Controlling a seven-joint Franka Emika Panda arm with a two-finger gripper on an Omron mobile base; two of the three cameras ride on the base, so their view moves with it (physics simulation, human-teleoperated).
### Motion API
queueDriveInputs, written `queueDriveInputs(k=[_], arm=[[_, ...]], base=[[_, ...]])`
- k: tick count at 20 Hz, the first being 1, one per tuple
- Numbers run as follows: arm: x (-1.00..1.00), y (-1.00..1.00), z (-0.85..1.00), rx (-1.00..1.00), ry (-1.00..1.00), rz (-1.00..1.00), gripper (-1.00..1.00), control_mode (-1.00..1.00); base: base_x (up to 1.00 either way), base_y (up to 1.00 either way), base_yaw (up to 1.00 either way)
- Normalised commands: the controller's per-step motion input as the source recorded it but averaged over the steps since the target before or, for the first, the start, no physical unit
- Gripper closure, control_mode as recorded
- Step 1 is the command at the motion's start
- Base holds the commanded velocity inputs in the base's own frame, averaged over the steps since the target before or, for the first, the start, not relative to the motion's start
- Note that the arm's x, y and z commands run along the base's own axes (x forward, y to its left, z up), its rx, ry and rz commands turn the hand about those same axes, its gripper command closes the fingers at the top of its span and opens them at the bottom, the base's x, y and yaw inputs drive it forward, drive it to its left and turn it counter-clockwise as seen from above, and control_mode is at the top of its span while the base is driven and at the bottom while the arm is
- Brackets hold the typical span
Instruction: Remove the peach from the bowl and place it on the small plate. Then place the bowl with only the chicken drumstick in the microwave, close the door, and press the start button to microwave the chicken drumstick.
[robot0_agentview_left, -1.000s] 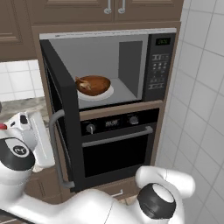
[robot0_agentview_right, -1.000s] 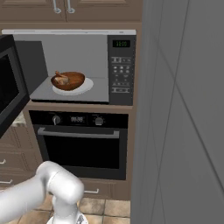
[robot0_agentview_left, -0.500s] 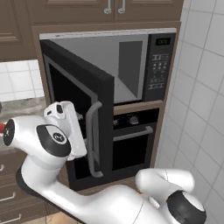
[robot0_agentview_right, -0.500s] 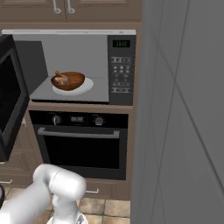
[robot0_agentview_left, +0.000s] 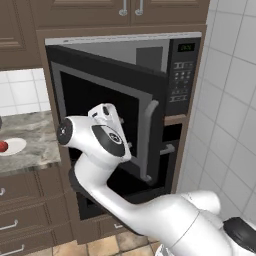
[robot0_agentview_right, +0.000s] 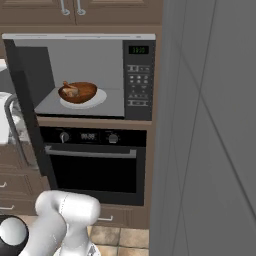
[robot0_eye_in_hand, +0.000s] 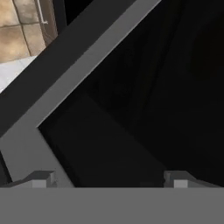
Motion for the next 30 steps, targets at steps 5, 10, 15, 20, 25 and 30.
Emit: queueDriveInputs(k=[5, 10, 15, 20, 25, 30], arm=[[0.73, -0.39, 0.07, 0.02, 0.0, 0.0, -1.0, -1.0], [0.78, -0.19, 0.04, 0.03, 0.0, 0.0, -1.0, -1.0], [0.7, -0.16, 0.06, 0.02, 0.0, 0.01, -1.0, -1.0], [0.69, -0.06, 0.06, 0.01, 0.0, 0.01, -1.0, -1.0], [0.61, -0.01, 0.01, 0.0, 0.0, 0.0, -1.0, -1.0], [0.48, -0.1, 0.0, 0.0, 0.0, 0.01, -1.0, -1.0]], base=[[0.0, 0.0, 0.0], [0.0, 0.0, 0.0], [0.0, 0.0, 0.0], [0.0, 0.0, 0.0], [0.0, 0.0, 0.0], [0.0, 0.0, 0.0]])
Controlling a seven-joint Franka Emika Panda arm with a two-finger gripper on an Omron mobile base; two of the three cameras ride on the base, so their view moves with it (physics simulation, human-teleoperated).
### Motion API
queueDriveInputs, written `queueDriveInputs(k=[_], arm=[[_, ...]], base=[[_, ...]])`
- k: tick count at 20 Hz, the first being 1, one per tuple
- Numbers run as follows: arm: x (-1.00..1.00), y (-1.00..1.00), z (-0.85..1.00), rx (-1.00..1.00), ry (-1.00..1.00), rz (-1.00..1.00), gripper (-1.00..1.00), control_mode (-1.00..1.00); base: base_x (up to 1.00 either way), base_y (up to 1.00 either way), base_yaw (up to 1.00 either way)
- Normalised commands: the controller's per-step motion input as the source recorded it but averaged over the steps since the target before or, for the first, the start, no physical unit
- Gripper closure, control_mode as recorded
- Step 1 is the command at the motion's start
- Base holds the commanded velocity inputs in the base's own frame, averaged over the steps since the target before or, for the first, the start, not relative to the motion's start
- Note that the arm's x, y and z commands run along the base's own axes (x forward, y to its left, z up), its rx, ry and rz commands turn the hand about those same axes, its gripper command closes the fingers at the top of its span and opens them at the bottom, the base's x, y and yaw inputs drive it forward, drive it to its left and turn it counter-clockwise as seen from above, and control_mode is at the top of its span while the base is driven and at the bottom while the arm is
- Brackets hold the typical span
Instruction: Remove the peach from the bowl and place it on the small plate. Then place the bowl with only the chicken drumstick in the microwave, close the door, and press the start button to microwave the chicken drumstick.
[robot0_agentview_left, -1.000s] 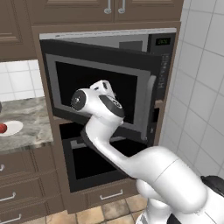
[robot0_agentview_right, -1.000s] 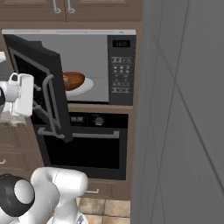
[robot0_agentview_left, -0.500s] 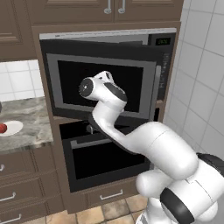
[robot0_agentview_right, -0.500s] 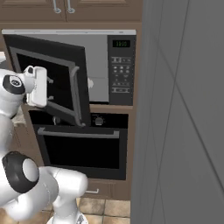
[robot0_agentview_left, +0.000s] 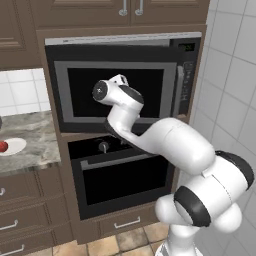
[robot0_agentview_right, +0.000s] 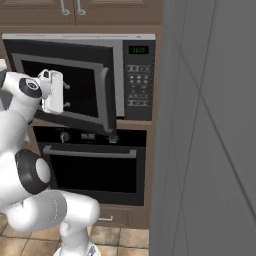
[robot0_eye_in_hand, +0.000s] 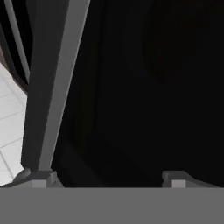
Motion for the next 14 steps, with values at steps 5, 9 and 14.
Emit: queueDriveInputs(k=[5, 9, 14], arm=[[0.41, -0.09, 0.0, 0.0, -0.01, 0.02, -1.0, -1.0], [0.48, 0.0, -0.07, 0.0, 0.0, 0.04, -1.0, -1.0], [0.66, 0.0, -0.29, 0.0, 0.0, 0.1, -1.0, -1.0]], base=[[0.0, 0.0, 0.0], [0.0, 0.0, 0.0], [0.0, 0.0, 0.0]])
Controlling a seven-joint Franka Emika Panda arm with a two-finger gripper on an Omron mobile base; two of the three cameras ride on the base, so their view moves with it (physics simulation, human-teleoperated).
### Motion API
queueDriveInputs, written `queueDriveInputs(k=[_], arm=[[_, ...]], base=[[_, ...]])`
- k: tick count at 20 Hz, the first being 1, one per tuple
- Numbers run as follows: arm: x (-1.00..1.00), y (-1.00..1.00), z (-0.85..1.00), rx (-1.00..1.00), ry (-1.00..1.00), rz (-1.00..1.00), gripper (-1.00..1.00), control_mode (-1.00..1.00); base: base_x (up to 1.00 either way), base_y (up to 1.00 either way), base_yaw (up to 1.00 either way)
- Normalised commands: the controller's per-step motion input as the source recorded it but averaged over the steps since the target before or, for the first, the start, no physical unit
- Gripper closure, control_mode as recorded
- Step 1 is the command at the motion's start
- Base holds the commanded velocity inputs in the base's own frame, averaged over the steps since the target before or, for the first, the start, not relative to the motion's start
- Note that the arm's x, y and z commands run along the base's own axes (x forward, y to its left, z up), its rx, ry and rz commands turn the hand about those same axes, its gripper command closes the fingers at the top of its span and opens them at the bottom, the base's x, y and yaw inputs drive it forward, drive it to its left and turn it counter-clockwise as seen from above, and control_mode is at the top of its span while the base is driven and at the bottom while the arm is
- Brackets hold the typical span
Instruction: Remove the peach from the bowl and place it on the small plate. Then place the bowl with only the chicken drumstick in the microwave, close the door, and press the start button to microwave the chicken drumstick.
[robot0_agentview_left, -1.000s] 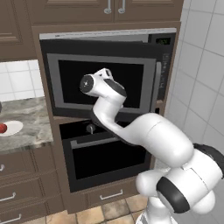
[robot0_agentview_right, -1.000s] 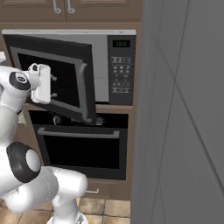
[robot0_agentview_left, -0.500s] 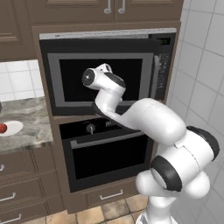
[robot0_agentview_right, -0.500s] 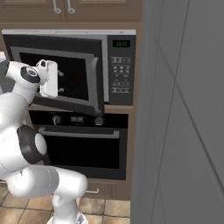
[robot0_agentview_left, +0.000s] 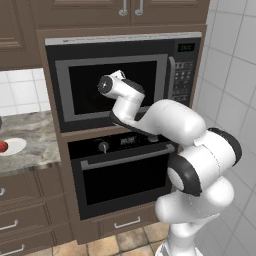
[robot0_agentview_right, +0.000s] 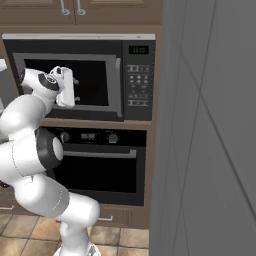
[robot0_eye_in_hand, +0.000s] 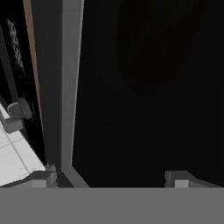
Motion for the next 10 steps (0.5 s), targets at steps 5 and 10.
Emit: queueDriveInputs(k=[5, 10], arm=[[0.55, 0.0, -0.31, 0.0, 0.02, 0.12, -1.0, -1.0], [0.16, 0.0, -0.42, 0.0, 0.16, 0.09, -1.0, -1.0]], base=[[0.0, 0.0, 0.0], [0.0, 0.0, 0.0]])
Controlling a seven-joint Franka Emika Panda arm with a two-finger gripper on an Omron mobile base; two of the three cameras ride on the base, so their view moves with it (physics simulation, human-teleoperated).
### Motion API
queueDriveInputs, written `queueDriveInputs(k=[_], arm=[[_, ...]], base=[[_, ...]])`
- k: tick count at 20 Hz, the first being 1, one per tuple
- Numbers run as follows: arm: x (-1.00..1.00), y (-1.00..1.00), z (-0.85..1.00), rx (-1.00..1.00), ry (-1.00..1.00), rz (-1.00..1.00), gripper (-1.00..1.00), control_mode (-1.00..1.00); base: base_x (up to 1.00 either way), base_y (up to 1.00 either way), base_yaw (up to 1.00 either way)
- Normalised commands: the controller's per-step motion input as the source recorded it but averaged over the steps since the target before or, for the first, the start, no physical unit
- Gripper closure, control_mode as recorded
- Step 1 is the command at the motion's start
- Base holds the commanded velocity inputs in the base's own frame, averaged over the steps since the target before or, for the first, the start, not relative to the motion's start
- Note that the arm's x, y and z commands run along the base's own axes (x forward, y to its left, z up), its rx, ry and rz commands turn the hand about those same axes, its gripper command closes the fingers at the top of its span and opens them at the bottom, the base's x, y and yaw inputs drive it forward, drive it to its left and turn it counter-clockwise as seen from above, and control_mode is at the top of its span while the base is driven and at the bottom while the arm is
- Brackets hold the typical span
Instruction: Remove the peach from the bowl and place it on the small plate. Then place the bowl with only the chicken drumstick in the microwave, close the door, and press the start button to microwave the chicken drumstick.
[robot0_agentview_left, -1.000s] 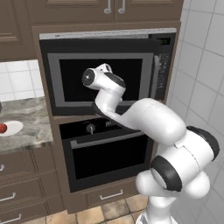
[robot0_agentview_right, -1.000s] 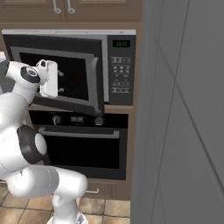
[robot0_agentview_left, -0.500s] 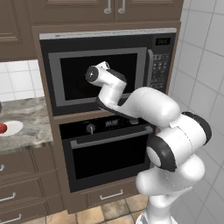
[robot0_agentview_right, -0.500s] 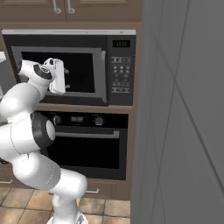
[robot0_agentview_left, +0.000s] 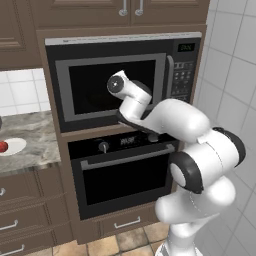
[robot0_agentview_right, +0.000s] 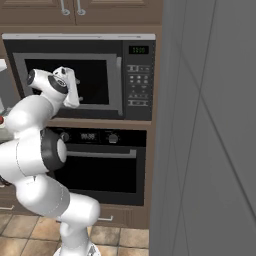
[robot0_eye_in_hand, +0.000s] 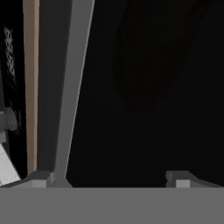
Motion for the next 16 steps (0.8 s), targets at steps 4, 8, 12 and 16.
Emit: queueDriveInputs(k=[4, 8, 12, 16], arm=[[-0.58, -0.08, -0.12, 0.07, 0.02, -0.04, -1.0, -1.0], [-0.99, -0.22, 0.12, 0.12, 0.0, -0.05, -1.0, -1.0], [-1.0, -0.3, 0.19, 0.16, 0.0, -0.01, -1.0, -1.0], [-0.96, -0.62, 0.07, 0.19, 0.0, 0.0, -1.0, -1.0]], base=[[0.0, 0.0, 0.0], [0.0, 0.0, 0.0], [0.0, 0.0, 0.0], [0.0, 0.0, 0.0]])
